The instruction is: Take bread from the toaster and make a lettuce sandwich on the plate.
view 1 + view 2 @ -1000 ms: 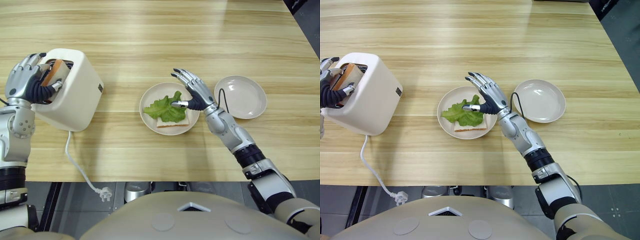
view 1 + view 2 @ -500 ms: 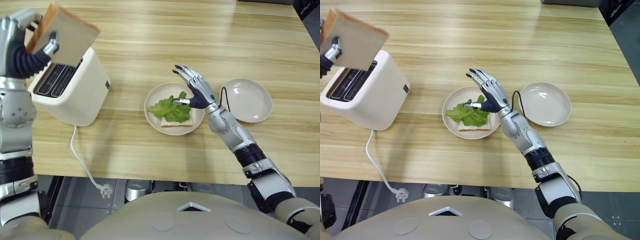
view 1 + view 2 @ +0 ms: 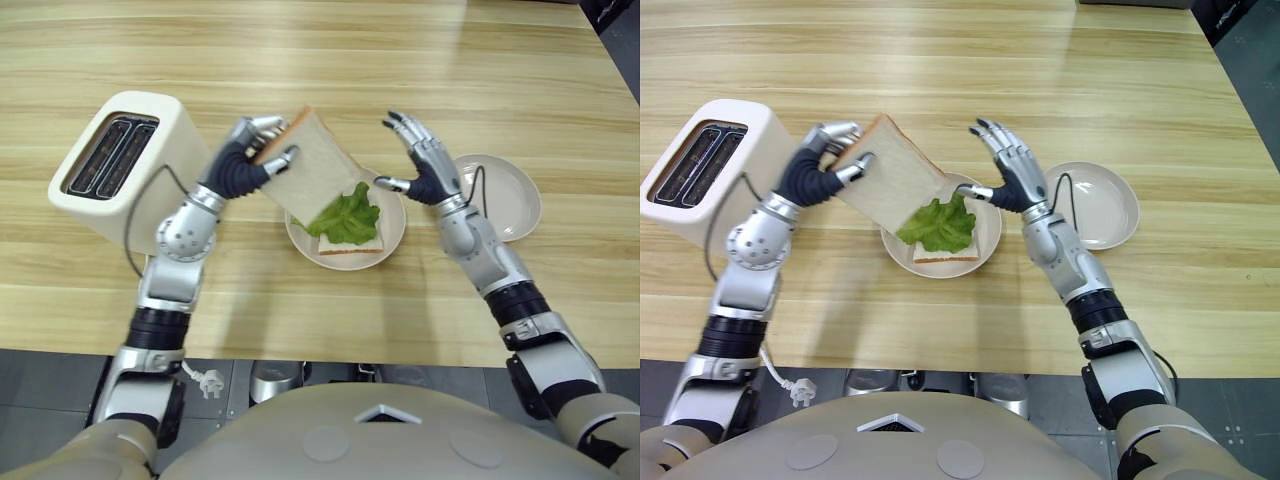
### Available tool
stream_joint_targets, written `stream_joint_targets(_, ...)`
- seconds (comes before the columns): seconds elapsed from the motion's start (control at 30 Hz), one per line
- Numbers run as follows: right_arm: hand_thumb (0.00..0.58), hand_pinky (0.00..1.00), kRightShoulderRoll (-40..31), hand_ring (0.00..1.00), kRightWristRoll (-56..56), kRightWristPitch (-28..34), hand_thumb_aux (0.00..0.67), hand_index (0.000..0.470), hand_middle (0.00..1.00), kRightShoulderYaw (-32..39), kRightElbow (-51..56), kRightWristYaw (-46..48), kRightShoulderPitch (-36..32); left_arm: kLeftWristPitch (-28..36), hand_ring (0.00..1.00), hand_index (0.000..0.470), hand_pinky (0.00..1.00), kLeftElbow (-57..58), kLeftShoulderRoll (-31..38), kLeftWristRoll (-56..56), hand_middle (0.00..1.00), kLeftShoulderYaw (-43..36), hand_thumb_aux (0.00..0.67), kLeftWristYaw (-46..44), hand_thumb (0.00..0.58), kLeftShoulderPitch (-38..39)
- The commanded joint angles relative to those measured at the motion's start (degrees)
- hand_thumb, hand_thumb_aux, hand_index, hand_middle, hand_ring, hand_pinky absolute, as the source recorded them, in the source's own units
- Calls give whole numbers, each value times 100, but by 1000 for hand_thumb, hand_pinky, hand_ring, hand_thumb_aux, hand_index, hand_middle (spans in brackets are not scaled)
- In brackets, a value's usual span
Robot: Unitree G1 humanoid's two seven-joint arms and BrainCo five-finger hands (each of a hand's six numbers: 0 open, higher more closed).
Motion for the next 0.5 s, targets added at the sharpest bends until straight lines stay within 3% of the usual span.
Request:
stream_joint_targets(0.03, 0, 0, -176, 0, 135, -14, 0, 0, 0, -217, 210, -60, 8, 196, 1000, 460, 1000, 850, -122, -86, 1000, -288, 670, -505, 580, -290)
stream_joint_targets(0.5, 0, 0, -458, 0, 133, -276, 0, 0, 0, -186, 357, -3, 82, -135, 1000, 460, 1000, 2419, 50, 237, 1000, -672, 670, -1654, 580, -1670)
